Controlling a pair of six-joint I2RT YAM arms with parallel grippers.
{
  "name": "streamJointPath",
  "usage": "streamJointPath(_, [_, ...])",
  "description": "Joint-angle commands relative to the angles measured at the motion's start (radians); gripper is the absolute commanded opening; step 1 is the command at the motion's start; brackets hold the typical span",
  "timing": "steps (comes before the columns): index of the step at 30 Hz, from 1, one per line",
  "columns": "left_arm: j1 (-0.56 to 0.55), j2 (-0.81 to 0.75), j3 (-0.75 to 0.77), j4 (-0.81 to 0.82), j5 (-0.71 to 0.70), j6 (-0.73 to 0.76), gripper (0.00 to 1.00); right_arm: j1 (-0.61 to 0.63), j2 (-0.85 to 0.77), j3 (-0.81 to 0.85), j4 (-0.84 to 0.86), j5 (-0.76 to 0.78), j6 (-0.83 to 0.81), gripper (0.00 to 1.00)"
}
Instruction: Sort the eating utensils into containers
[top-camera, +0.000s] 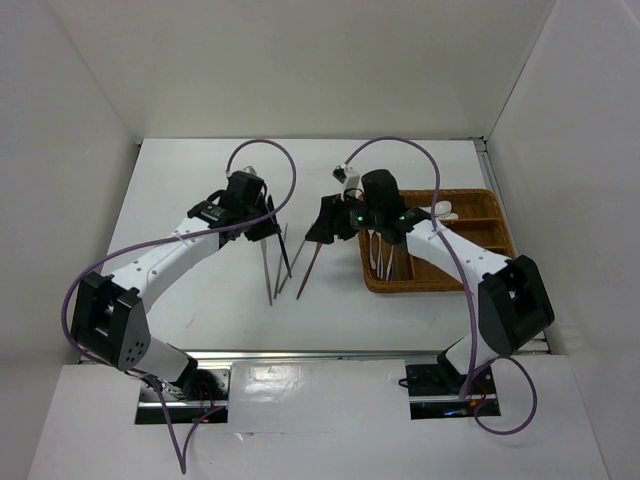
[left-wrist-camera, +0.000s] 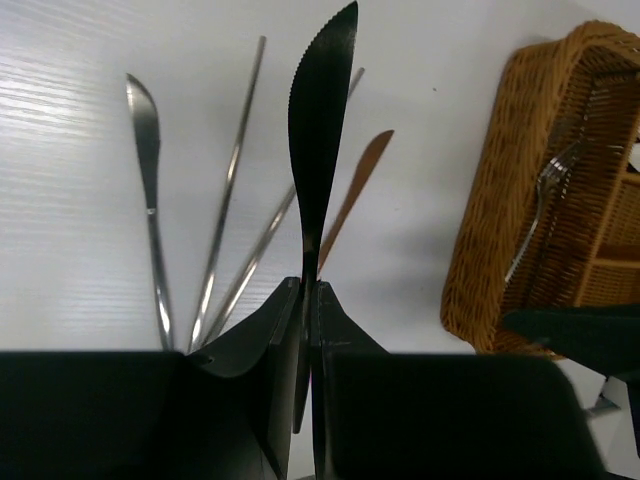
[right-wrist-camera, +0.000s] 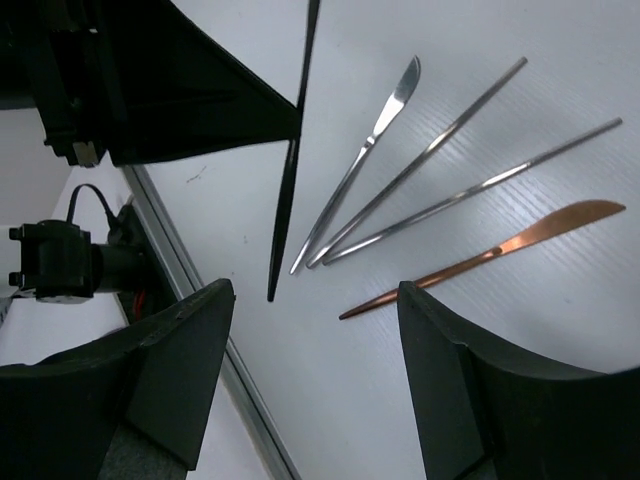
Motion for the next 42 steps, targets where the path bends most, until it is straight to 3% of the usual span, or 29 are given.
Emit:
streamJointPath(1, [-0.003,-0.01,0.027,0.074,0.092,0.02,0.16,0.022,0.023,0.07,0.083,-0.045,-0.056,0.74])
streamJointPath(11, [-0.003,-0.019,0.039,0.144,0.206,0.02,0.16,0.127,0.079,0.094,0.083,0.059,-0.096,0.75])
streamJointPath(20, [-0.022,-0.061,0.021,0.18,0.232,0.002,0.16,0.208,0.129,0.113,0.065,0.243,-0.105,0.74])
streamJointPath(23, [-0.031,-0.081,0.001,0.18,0.232,-0.009,0.16,0.208,0.129,0.122,0.065,0.292,-0.081,0.57])
streamJointPath(24, [-0.031,-0.081,-0.011,0.189,0.232,-0.009,0.16,0.208,0.129,0.122,0.074,0.308,-0.08,0.48])
streamJointPath(25, [-0.031,-0.081,-0.011,0.189,0.232,-0.009,0.16,0.208,0.129,0.122,0.074,0.322,-0.08,0.32])
streamJointPath(28, [-0.031,-0.09,-0.03,0.189,0.223,-0.018,0.19,0.208,0.129,0.143,0.047,0.387,-0.058,0.04])
streamJointPath(29, [-0.031,-0.09,-0.03,0.189,0.223,-0.018,0.22,0.208,0.129,0.143,0.036,0.415,-0.045,0.0])
streamJointPath(33, [-0.031,-0.101,0.01,0.123,0.123,0.039,0.51,0.159,0.138,0.156,-0.035,0.553,0.086,0.0])
streamJointPath(35, [-0.031,-0.101,0.053,0.049,0.036,0.048,0.6,0.119,0.126,0.144,-0.068,0.605,0.131,0.0])
streamJointPath(37, [-0.031,-0.101,0.074,0.019,-0.009,0.074,0.67,0.093,0.112,0.143,-0.104,0.714,0.203,0.0])
streamJointPath(42, [0.024,-0.11,0.05,0.0,-0.023,0.083,0.7,-0.066,0.072,0.153,-0.364,0.966,0.49,0.0])
